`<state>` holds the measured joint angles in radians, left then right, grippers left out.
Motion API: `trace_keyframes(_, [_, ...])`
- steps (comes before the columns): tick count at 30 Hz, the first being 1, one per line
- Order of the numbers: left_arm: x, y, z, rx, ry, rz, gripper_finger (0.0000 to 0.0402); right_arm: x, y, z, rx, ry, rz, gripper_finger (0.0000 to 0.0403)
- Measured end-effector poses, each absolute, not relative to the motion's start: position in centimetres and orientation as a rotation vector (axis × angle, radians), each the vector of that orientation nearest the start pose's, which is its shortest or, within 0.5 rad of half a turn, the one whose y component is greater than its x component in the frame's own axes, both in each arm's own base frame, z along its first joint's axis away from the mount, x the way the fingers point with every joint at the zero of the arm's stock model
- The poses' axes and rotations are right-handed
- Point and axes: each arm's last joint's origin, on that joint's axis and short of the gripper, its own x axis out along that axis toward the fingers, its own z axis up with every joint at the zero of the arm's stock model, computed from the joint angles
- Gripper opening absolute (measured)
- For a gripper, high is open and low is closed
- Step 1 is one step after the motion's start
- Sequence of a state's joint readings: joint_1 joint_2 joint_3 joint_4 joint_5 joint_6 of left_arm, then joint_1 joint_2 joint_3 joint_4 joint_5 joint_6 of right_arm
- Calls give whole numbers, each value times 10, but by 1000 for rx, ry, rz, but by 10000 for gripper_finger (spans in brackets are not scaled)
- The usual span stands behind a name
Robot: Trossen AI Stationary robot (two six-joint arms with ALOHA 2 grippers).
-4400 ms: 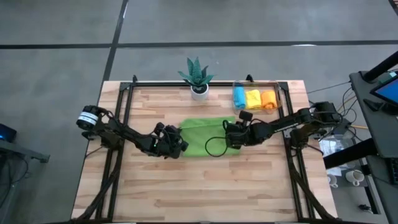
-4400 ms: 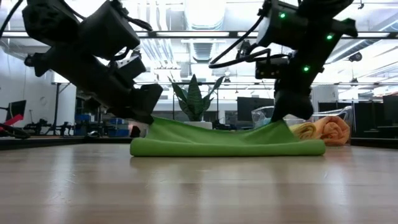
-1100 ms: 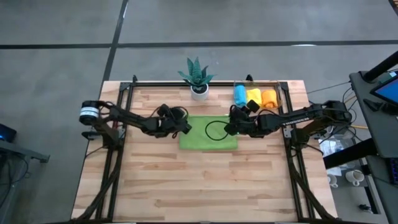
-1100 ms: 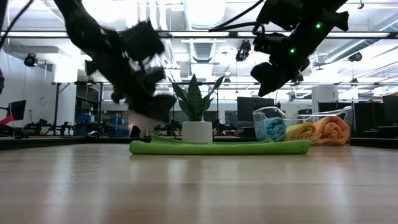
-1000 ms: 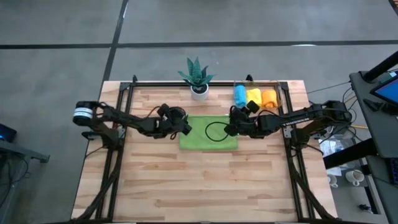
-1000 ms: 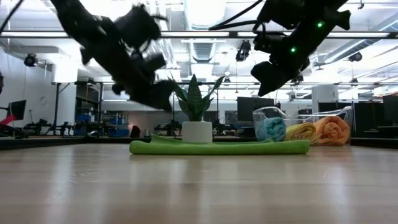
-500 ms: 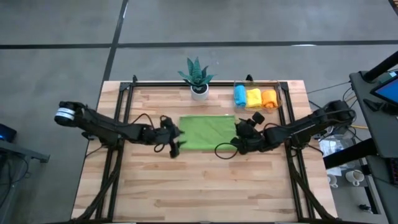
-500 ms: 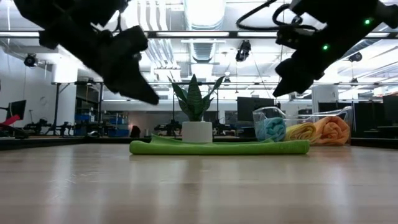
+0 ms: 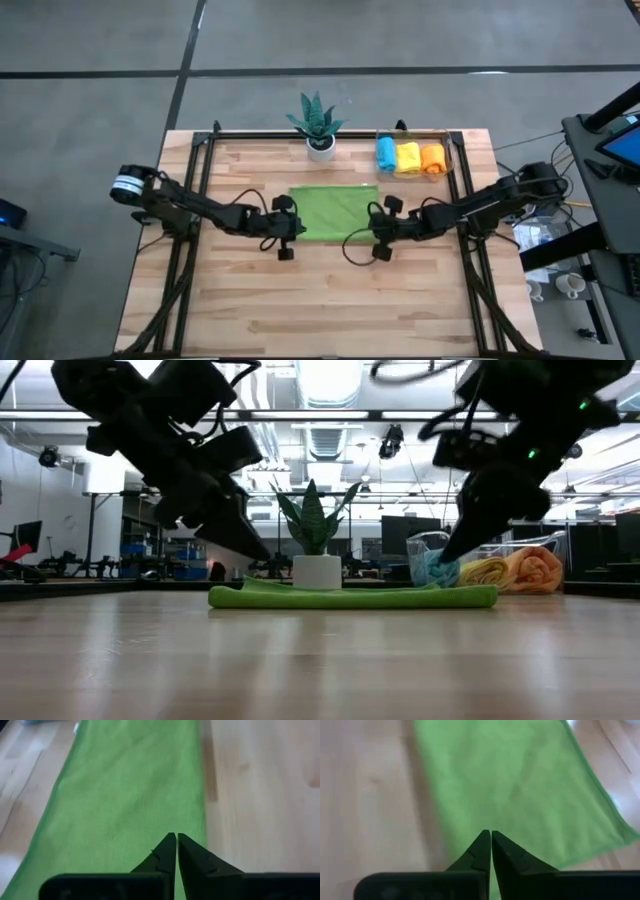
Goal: Roll microfiber towels into tight, uniform cylinder then place into a basket
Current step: Fold the green microfiber cloth
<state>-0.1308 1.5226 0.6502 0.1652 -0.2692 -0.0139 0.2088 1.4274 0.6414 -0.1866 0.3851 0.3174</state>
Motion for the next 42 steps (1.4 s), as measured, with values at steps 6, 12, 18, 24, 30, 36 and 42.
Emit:
trace_keyframes(6, [282,-27,152,125,726,146,0,250,28,144,82,944,-315,8])
trace_keyframes(12, [281,-22,142,102,784,171,0,258,28,131,78,963,-259,8])
trace_keyframes(18, [282,-19,140,73,793,187,0,263,23,126,89,984,-289,8])
trace_keyframes(24, [277,-18,135,14,856,171,0,265,20,126,106,989,-307,8])
trace_keyframes(30, [277,-21,135,-56,864,109,0,262,21,125,137,1025,-287,8])
trace_keyframes(36, [267,-21,128,-149,981,135,0,261,25,124,206,1051,-234,8])
trace_keyframes(42, [260,-21,123,-190,1042,156,0,260,35,123,239,1071,-147,8])
